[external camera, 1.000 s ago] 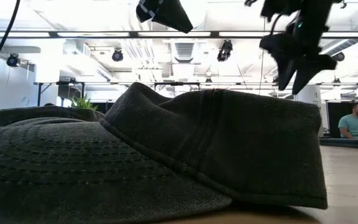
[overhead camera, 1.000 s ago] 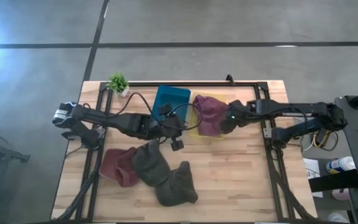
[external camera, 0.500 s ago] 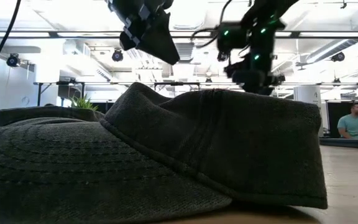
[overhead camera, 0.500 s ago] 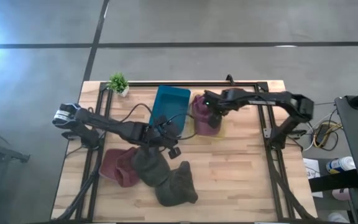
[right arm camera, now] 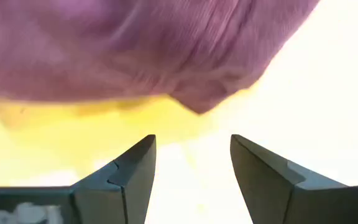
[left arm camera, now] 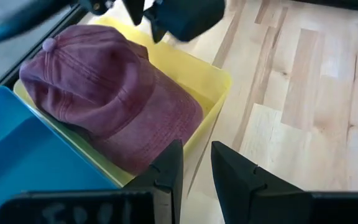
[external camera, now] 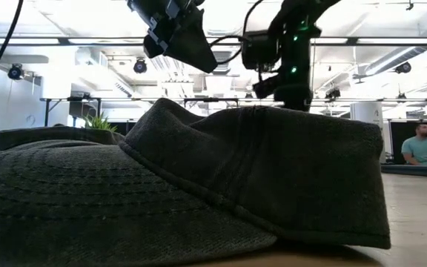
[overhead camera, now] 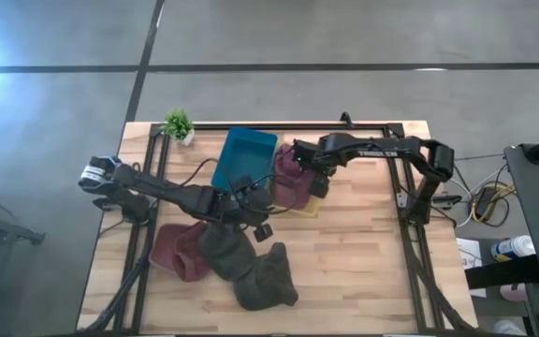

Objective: Pick & Place hat
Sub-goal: Put the red cap into the yellow bin

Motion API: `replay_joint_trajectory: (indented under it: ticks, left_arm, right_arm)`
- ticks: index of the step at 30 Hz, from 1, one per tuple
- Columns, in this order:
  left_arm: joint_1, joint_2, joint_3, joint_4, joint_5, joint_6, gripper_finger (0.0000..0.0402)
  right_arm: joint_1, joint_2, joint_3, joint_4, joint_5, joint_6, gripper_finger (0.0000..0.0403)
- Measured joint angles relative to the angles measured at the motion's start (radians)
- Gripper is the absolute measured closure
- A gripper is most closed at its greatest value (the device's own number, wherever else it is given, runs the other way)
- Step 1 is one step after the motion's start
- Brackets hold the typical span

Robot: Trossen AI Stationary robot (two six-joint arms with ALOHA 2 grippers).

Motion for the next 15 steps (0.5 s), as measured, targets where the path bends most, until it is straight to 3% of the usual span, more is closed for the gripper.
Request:
replay_joint_trajectory:
  ticks: [5,10,15]
  left_arm:
    - [0.0,-0.014,0.0,-0.084,0.077,0.055,0.0323]
    - [-0.001,-0.042,0.001,-0.384,0.196,0.033,0.0323]
    - [-0.02,-0.059,0.001,-0.649,0.364,-0.101,0.0323]
  right_arm:
    - [0.038,-0.1,-0.046,-0.008,-0.003,-0.008,0.0202]
    - [0.155,-0.24,-0.104,0.062,-0.009,0.007,0.0202]
    - [0.271,-0.33,-0.179,0.093,0.0,0.119,0.0202]
